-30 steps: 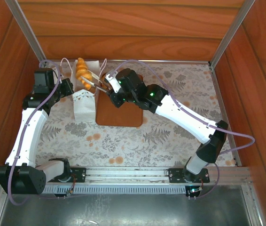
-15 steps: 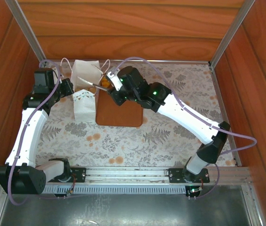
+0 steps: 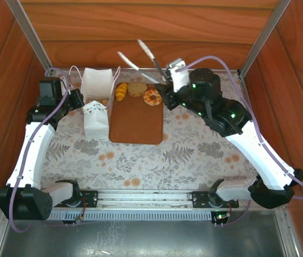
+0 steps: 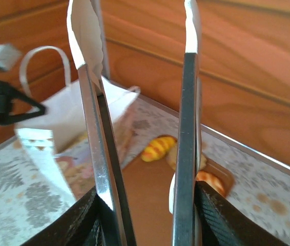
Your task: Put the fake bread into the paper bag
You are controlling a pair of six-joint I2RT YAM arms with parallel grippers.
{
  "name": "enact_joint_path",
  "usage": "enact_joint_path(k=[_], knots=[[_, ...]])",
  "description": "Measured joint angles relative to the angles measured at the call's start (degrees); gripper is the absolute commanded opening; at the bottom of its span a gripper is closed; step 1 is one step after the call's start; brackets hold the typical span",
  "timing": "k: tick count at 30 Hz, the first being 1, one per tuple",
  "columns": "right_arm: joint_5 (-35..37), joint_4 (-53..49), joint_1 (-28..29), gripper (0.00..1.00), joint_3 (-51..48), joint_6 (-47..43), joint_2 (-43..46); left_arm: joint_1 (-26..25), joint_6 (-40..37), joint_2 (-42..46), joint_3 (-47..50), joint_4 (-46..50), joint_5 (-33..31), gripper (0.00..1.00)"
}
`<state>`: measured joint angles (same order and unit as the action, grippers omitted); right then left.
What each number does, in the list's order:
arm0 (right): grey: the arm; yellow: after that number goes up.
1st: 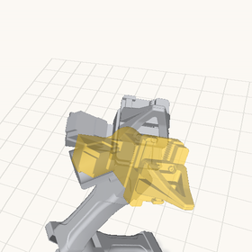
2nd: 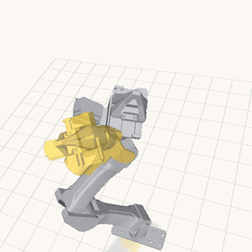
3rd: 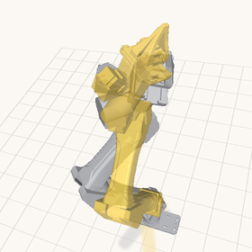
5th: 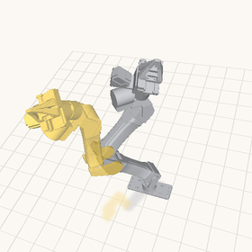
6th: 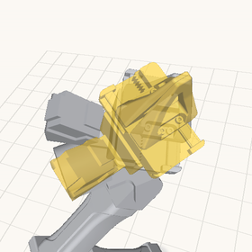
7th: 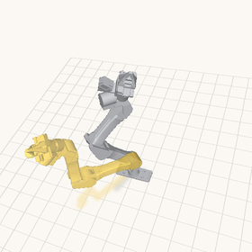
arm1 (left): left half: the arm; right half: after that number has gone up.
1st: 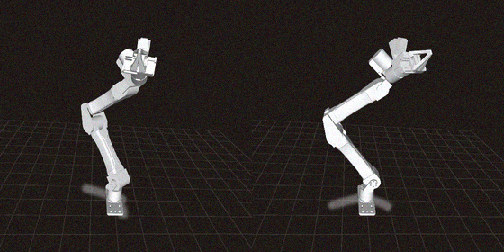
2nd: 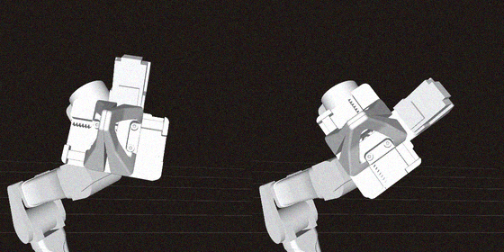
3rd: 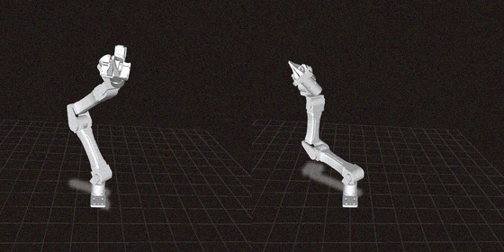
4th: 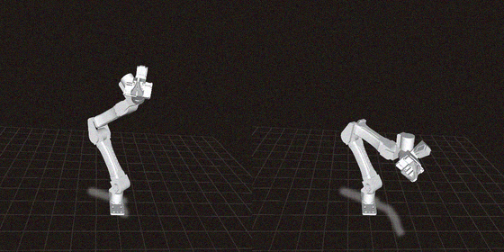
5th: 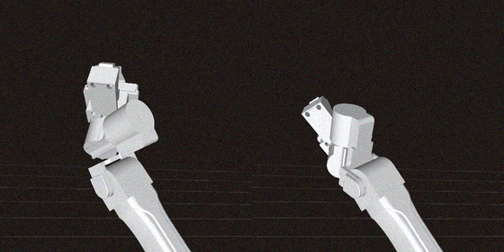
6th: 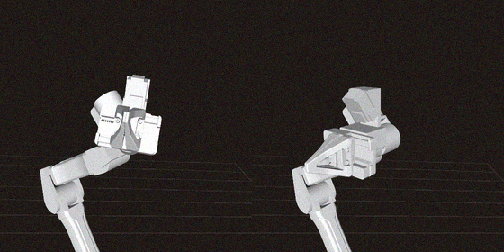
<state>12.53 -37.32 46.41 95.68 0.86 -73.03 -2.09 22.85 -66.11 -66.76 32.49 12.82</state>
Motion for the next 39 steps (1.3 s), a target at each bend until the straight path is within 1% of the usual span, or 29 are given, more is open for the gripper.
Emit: enact_joint_path(k=[3,6,8,12,16,22,25,31,39], knots=[[-1.6,-0.3,-6.1,0.45,-4.7,1.9,0.6,0.0,0.0,0.0,0.0,0.0,0.0,0.0],[-3.2,-1.9,-11.4,0.45,-9.0,3.5,-1.2,0.0,0.0,0.0,0.0,0.0,0.0,0.0],[-3.7,-3.6,-13.8,0.44,-10.5,4.1,-3.6,0.0,0.0,0.0,0.0,0.0,0.0,0.0],[-4.8,-6.3,-16.3,0.44,-11.0,4.5,-9.9,0.0,0.0,0.0,0.0,0.0,0.0,0.0],[-6.4,-8.5,-18.0,0.43,-9.1,4.3,-15.6,0.0,0.0,0.0,0.0,-0.1,0.0,0.0],[-7.0,-11.3,-19.9,0.41,-1.0,3.3,-26.7,0.2,0.0,0.0,0.0,-0.1,0.0,0.0],[-7.1,-12.8,-20.3,0.41,1.9,2.2,-30.9,0.2,0.0,0.0,0.0,-0.1,0.0,0.0],[-7.0,-15.2,-20.3,0.39,5.8,0.1,-36.6,0.2,0.0,0.0,0.0,-0.1,0.1,0.0],[-6.8,-16.6,-20.3,0.39,8.7,-1.9,-40.7,0.3,0.0,0.0,0.0,-0.1,0.1,0.0]])
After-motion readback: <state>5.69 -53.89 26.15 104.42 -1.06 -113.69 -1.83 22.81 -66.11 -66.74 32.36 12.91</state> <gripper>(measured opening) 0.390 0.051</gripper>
